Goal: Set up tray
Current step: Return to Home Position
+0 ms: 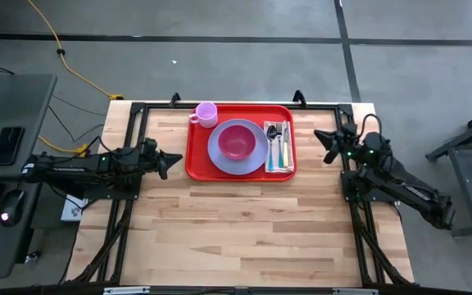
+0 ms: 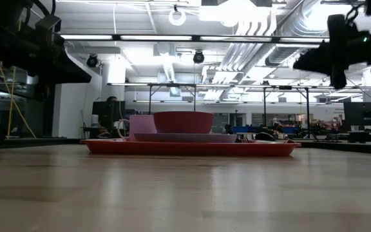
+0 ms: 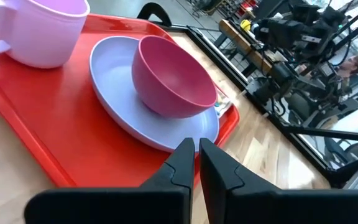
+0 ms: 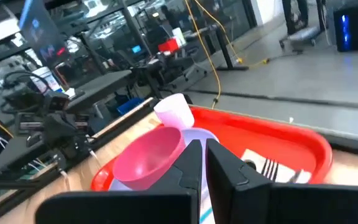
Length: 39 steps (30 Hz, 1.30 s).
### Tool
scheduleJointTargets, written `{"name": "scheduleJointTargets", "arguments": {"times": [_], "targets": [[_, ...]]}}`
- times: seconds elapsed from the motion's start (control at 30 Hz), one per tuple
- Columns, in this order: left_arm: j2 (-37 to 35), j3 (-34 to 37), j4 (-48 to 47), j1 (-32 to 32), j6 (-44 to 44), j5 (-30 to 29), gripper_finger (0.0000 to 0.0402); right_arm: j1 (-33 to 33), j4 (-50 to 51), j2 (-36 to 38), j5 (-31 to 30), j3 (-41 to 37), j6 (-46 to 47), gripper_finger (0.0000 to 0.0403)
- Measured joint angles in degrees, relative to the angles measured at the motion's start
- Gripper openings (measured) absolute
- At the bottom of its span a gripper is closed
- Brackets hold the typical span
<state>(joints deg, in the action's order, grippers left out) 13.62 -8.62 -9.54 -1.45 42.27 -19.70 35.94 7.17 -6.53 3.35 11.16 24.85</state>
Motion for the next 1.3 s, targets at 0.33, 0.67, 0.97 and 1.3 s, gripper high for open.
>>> {"name": "scheduleJointTargets", "arguments": {"times": [0.33,0.67,0.97,1.3], "targets": [[0.0,0.0,-4.2,0.0,4.9,1.0,0.0056,0.0,-3.2,0.0,-3.4,-4.6,1.0,0.0000],[0.0,0.0,7.1,0.0,-20.7,6.9,0.0056,0.0,-4.7,0.0,1.0,-5.1,-0.3,0.0000],[0.1,7.7,19.5,0.0,-24.9,13.6,0.0056,0.0,-9.1,-0.2,4.7,-10.2,2.2,0.0000],[0.1,7.6,17.6,0.0,-24.4,14.5,0.0056,0.0,-8.6,-0.3,6.0,-10.1,0.8,0.0000]]}}
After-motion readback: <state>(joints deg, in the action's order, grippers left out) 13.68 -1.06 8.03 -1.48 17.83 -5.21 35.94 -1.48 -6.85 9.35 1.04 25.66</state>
